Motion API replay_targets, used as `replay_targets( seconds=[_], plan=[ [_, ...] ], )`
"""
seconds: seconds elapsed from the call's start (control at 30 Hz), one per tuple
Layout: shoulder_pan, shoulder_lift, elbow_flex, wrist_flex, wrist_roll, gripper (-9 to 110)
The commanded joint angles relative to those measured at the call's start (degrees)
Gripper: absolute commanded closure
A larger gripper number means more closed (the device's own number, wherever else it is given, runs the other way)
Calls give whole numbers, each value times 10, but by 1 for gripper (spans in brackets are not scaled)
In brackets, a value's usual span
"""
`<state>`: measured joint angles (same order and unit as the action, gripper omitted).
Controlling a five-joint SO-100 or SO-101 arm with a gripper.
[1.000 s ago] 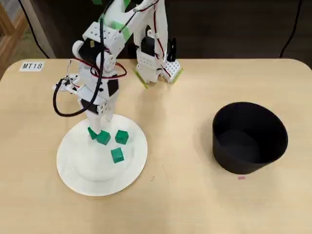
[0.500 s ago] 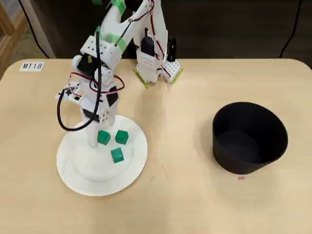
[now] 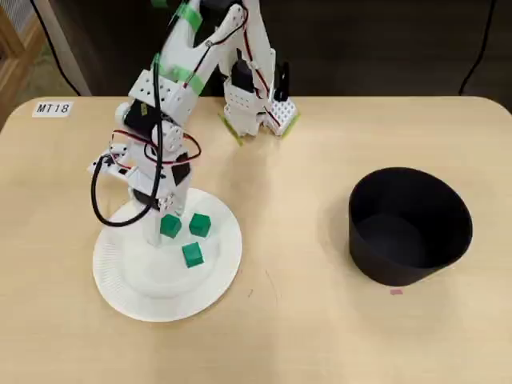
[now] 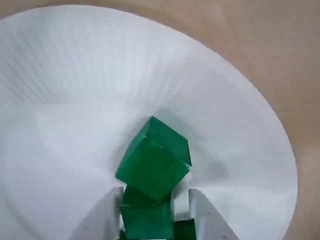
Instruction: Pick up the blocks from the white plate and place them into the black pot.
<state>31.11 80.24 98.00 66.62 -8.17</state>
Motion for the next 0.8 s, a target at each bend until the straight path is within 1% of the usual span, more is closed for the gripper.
replay_targets(
  seconds=[0.0,0.03,0.2,0.3,0.4,0.47,0.6,0.77],
  plan=[
    [-4,2,-29,-9,7,99],
    [-4,1,-31,-11,11,104],
    [-15,18,-37,-25,5,104],
    [-27,91,-38,-61,11,104],
    [-50,182,-40,-120,40,104],
    [-69,220,-59,-129,47,104],
    [-145,279,-70,-120,47,104],
    [-303,318,-105,-59,53,104]
  ],
)
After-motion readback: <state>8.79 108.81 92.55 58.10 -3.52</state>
